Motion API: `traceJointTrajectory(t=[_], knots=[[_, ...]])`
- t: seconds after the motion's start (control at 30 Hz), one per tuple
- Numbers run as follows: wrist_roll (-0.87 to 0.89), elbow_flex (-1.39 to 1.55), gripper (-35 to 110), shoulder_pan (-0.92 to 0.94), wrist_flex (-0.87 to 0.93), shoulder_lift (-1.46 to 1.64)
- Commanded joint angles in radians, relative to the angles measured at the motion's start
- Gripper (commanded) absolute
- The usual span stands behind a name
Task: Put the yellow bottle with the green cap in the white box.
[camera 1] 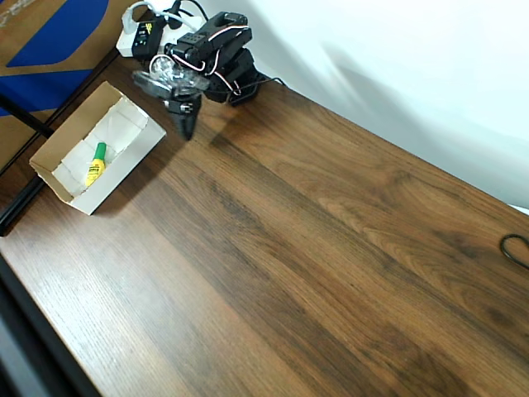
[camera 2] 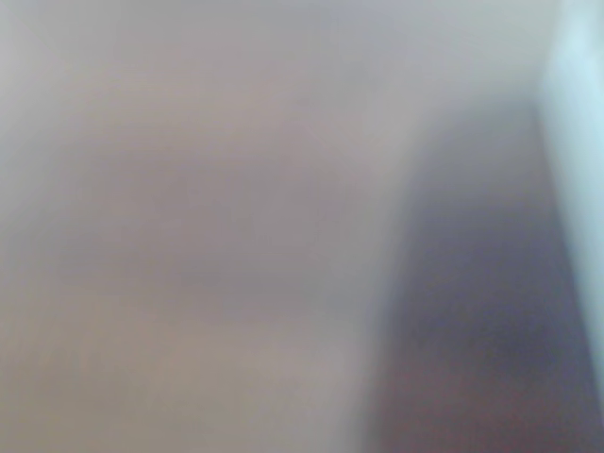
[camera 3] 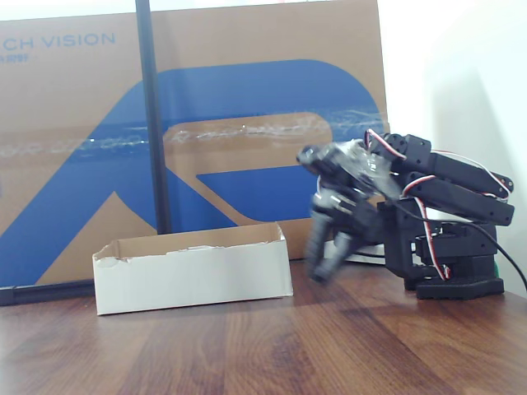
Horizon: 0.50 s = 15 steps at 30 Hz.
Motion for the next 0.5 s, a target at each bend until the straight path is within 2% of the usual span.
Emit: traceJointTrajectory(t=[0.0,0.47], knots=[[-0.043,0.005,2,-0.040,0.112,0.040],[0.025,0.003,0,-0.025,0.121,0.037]])
